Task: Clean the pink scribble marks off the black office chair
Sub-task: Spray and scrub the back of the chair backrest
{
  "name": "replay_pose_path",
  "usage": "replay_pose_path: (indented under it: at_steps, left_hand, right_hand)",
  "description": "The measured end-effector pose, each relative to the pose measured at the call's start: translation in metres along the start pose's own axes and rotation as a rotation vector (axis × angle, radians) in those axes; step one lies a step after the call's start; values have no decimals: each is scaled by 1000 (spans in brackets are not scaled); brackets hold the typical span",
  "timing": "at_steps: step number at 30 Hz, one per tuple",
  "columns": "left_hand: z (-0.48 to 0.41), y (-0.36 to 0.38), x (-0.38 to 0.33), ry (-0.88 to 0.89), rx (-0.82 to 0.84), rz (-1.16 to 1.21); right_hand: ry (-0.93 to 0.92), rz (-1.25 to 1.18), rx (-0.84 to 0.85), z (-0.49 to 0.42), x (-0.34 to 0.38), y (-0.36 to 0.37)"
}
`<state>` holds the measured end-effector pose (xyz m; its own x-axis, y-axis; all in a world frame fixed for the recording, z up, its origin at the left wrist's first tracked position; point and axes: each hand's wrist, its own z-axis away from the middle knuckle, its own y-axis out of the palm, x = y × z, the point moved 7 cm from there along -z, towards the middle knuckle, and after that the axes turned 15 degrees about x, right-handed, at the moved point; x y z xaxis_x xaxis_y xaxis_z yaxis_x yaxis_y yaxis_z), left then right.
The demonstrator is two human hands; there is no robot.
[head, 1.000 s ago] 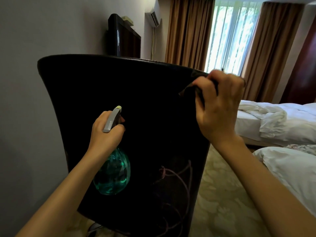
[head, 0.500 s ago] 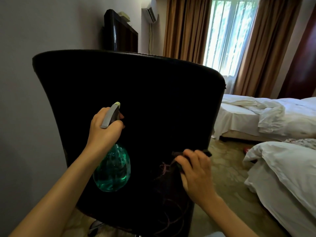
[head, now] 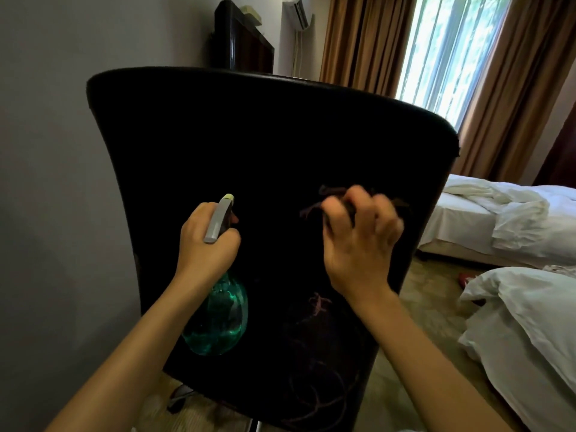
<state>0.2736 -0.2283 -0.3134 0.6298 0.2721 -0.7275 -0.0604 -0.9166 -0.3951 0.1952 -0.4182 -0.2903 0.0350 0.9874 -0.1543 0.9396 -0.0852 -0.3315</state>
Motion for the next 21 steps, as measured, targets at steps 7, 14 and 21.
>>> replay_pose_path:
  at_steps: [7, 14, 21]
  left_hand:
    - [5, 4, -3, 0, 26, -33]
    - [27, 9, 3, 3, 95, 39]
    - [43, 23, 6, -5, 141, 46]
  right_hand:
    - [-116, 48, 287, 122, 38, 64]
    - [-5, -385, 189, 63, 17, 3]
    - [102, -154, -86, -35, -41, -47]
